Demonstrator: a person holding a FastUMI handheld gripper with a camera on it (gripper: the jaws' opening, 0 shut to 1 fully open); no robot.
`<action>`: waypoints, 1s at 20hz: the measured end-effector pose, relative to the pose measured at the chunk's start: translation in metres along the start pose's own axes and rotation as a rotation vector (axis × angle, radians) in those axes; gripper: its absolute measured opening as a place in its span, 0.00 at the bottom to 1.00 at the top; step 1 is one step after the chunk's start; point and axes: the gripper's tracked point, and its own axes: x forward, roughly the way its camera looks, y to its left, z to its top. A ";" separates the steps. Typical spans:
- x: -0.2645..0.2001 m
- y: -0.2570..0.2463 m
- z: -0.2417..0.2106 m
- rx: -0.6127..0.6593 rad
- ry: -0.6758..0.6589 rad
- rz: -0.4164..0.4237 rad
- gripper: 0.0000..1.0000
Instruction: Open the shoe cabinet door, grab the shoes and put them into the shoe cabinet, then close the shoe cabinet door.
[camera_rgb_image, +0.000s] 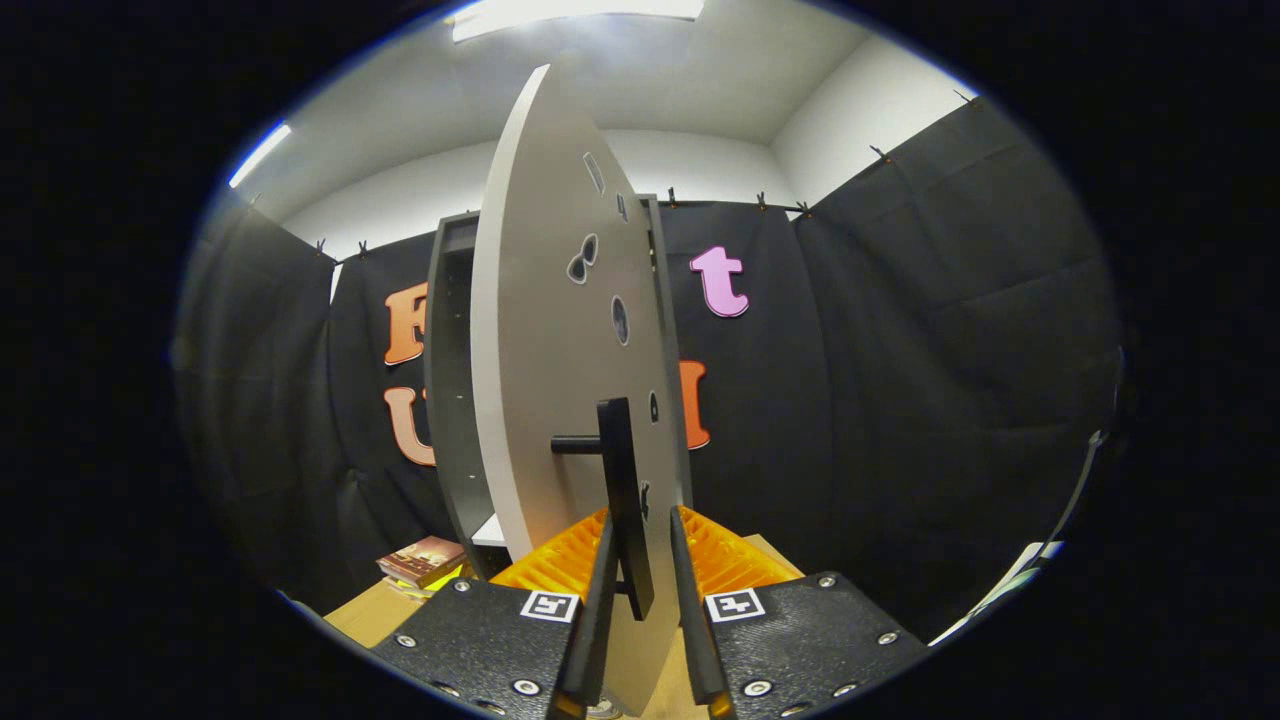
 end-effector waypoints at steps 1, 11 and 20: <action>-0.001 -0.007 0.002 -0.001 -0.008 -0.009 0.33; 0.005 -0.055 0.002 0.056 -0.006 -0.033 0.33; -0.017 -0.082 0.007 0.008 -0.020 -0.091 0.45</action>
